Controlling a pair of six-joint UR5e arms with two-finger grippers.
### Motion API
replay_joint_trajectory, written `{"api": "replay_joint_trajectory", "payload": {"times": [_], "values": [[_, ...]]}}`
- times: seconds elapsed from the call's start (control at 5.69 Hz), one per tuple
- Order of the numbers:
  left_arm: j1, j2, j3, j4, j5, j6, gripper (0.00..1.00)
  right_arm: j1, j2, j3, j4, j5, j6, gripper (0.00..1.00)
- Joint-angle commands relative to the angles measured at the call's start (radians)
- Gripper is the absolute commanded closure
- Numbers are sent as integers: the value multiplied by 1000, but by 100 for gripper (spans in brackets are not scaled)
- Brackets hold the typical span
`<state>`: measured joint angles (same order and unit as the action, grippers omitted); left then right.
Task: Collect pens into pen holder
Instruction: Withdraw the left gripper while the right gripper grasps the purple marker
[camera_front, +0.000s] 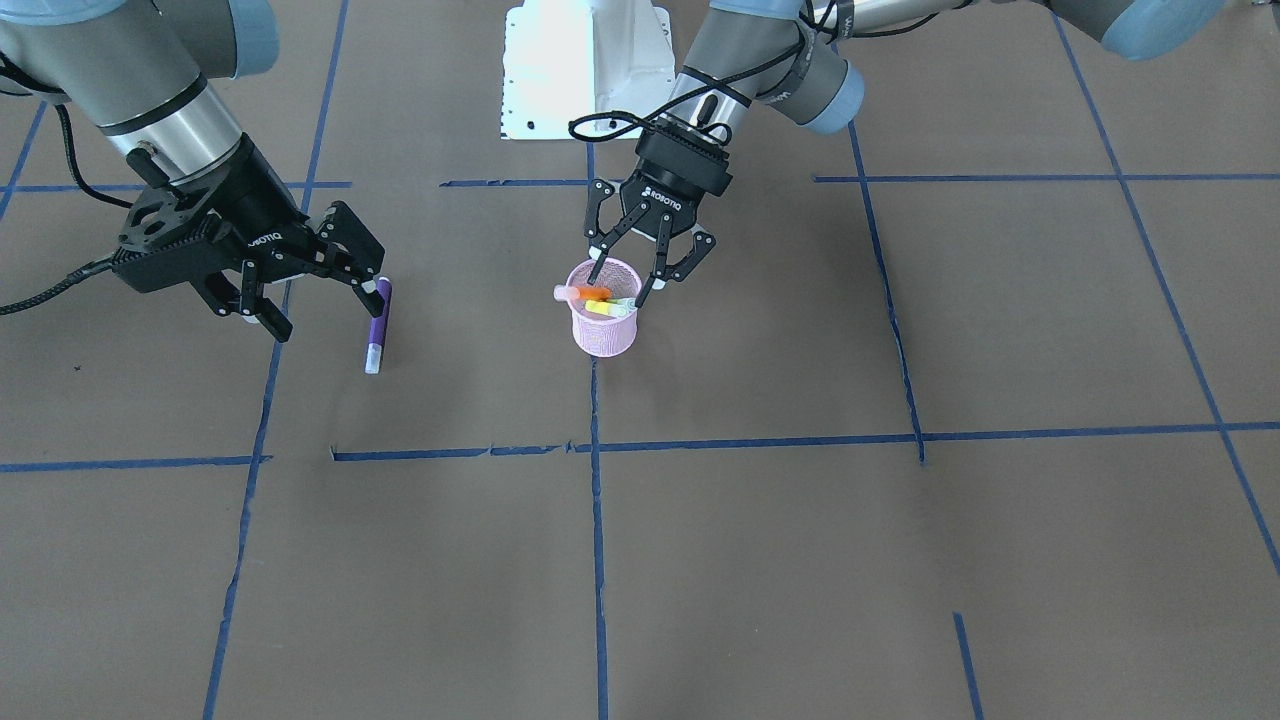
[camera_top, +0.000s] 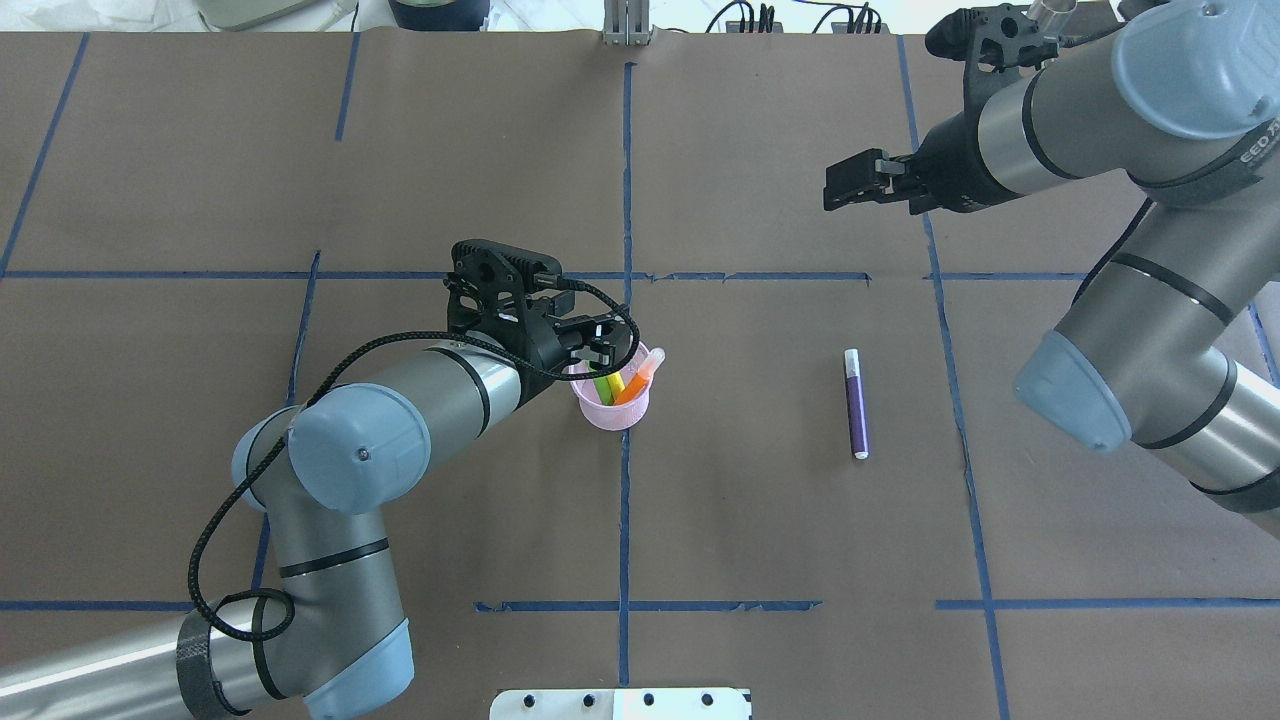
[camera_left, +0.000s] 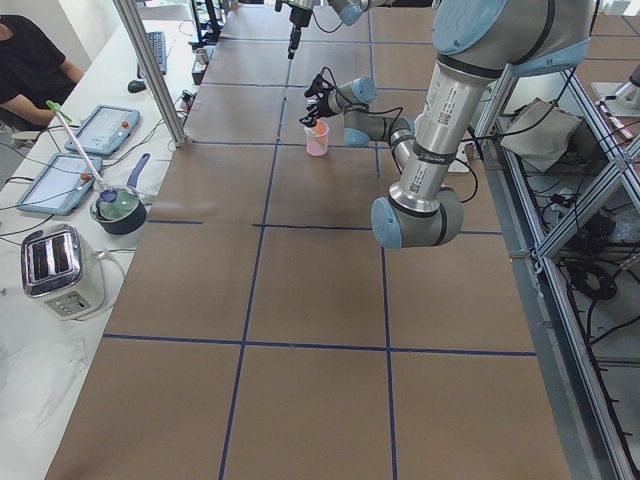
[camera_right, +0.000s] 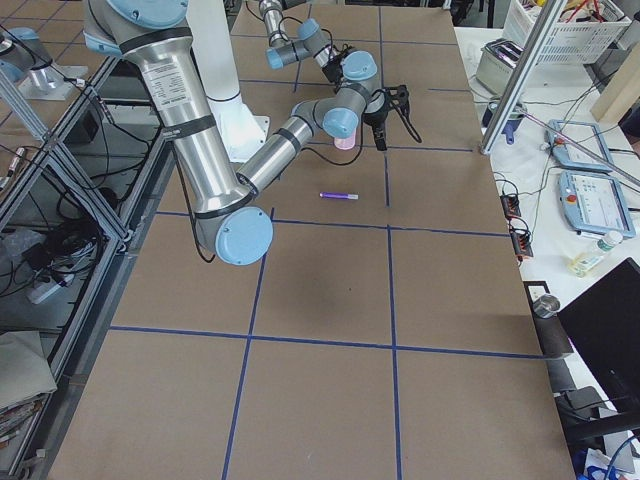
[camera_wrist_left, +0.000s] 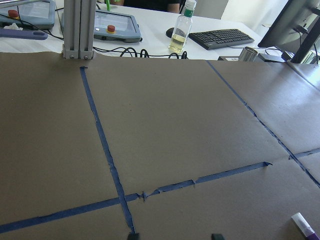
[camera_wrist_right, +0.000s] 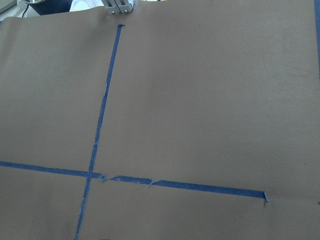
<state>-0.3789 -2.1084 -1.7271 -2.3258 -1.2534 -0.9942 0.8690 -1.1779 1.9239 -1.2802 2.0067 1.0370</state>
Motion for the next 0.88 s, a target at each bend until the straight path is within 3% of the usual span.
{"api": "replay_joint_trajectory", "payload": {"times": [0.0, 0.35, 0.53, 0.7], "values": [[-6, 4, -15, 0, -4, 12, 8, -1, -23, -3, -4, 20, 0, 1], [-58, 68, -29, 9, -40, 90, 1, -68, -37, -86, -10, 65, 18, 1], [-143, 79, -11, 22, -189, 113, 1, -105, -39, -127, -14, 67, 18, 1], [-191, 85, -2, 73, -275, 114, 1, -120, -31, -185, -37, 131, 18, 5]]}}
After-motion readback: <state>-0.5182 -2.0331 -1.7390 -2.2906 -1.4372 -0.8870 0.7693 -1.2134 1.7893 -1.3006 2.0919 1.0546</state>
